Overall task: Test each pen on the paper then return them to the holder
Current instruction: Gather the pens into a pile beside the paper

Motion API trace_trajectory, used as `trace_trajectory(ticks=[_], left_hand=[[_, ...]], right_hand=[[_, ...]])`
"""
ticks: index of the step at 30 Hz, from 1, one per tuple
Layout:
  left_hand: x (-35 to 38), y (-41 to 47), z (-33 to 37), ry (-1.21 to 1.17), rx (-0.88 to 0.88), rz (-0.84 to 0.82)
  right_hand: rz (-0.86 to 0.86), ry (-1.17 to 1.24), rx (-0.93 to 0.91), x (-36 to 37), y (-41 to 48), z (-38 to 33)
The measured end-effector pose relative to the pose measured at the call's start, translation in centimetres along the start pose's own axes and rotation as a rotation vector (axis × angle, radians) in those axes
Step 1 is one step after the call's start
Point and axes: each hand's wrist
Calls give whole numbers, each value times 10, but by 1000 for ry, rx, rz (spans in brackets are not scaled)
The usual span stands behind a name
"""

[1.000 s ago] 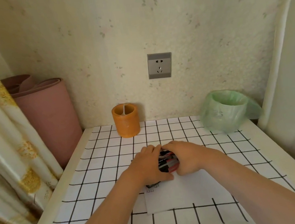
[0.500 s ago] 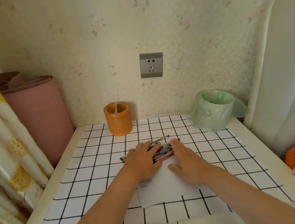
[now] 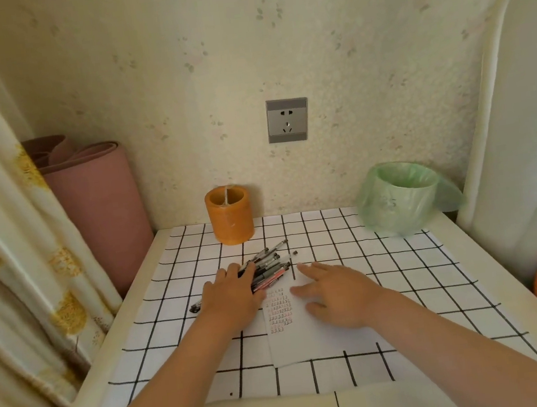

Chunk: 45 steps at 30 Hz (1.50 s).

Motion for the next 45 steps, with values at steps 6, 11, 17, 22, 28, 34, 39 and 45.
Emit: trace_trajectory(ticks=[6,11,17,22,28,34,39,45], left_hand=[[6,-16,-30,-47,-38,-18],[13,-36,-44,-97,-36,1],[20,-46,-62,-186,25,15],[22,-37,-72,-331,144,-9],[22,-26,-74,-352,164,-55],[23,-21,-75,-318,164,-62],[24,-25,-80,-264,124,-80],[23,-41,-83,-270,86,21]], right_hand=[[19,-114,224,-9,6,-9],[116,136,156,-16,23,-26],[144,408,121,-29,64,-30],[121,504,175,-37,94,-23],[-5,350,189,-34,121,-26],[-35,438,38,-35,120,-55],[-56,582,-2,-41,112,-83],[-86,638,-158,-42,95,-100]])
Point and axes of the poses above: each hand's wrist, its own y-axis towards the middle knuckle, its own x-axis out of the palm, z = x × y, and after that the axes turned 14 degrees about -z, right-handed
